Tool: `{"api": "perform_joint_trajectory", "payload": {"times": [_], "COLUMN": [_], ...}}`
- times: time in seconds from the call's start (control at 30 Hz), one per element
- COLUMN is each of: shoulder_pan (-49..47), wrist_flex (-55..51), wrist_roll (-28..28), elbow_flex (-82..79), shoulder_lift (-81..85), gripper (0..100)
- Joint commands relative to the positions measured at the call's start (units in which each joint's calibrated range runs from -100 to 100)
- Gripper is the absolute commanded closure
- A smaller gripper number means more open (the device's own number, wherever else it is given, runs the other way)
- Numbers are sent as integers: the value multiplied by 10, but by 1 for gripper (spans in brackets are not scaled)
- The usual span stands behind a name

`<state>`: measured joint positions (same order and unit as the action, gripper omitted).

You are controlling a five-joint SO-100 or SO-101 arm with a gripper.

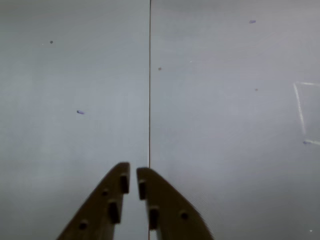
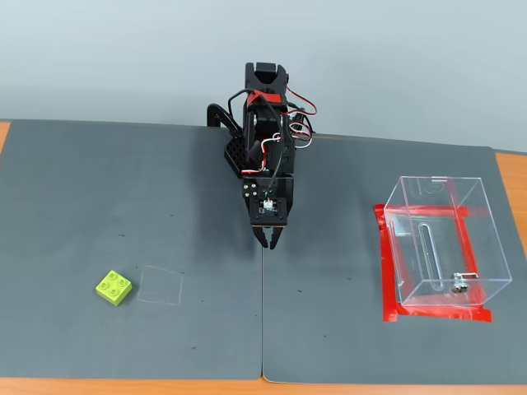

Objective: Pick the green lego block and place it into the transparent box

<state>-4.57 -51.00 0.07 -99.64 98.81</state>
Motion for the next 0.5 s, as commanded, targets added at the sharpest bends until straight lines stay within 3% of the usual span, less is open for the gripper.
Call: {"api": "perform_joint_trajectory", "payload": {"times": [0.0,0.47], "shoulder_pan": [4,68], "wrist_flex": [0,6], "wrist_roll": [1,5], "elbow_flex": [-3,-3], "shoulder_lift": [5,4], "gripper": [98,98]}}
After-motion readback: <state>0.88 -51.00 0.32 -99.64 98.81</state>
